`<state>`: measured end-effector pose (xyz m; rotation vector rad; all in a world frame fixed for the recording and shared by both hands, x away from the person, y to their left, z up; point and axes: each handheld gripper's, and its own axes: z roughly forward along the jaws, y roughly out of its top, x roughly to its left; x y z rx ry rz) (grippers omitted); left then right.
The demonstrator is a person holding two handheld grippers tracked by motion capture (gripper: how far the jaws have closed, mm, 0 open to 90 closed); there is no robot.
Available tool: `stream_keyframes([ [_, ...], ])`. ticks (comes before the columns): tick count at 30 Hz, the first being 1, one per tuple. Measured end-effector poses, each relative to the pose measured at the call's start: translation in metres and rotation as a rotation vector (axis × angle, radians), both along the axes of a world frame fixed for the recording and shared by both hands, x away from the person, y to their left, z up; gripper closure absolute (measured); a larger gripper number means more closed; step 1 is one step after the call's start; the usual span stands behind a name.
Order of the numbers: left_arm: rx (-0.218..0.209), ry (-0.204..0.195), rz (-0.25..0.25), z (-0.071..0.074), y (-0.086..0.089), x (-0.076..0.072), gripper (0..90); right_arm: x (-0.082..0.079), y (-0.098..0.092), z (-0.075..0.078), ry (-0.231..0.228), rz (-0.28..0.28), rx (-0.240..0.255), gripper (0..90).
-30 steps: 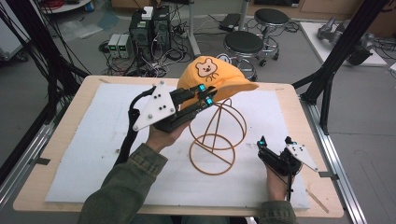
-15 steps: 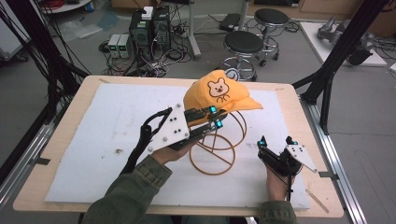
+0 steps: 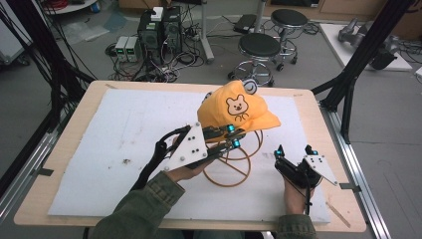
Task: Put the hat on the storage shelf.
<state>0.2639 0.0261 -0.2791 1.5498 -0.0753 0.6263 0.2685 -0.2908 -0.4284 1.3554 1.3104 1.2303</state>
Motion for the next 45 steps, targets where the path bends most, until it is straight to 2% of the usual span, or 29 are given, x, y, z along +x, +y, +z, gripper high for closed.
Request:
stream_keyframes([
  [1,0.003,0.013,0.0,-0.006,-0.001,0.0,86.2,0.0,0.0,0.0,-0.001,0.0,-0.001,7.2],
  [7,0.025,0.034,-0.018,-0.021,-0.004,-0.003,86.2,0.0,0.0,0.0,0.001,0.003,-0.002,7.1],
  [9,0.019,0.046,-0.024,-0.024,-0.004,-0.003,86.2,0.0,-0.001,0.0,0.001,0.002,0.0,7.2],
  [25,0.026,0.109,-0.064,-0.045,-0.001,-0.007,86.1,0.001,0.0,-0.001,0.0,0.004,-0.004,7.2],
  [36,0.024,0.126,-0.073,-0.051,0.002,-0.009,85.5,0.001,0.0,0.0,0.005,0.003,0.002,7.2],
  [41,0.017,0.133,-0.114,-0.051,0.002,-0.011,79.6,0.0,-0.001,0.0,0.006,0.002,0.0,7.1],
  [44,0.019,0.134,-0.119,-0.049,0.001,-0.012,75.0,0.0,-0.001,0.0,0.008,0.001,0.004,7.2],
  [45,0.008,0.139,-0.117,-0.048,0.001,-0.012,63.5,0.001,-0.002,-0.001,0.01,0.001,0.004,7.1],
])
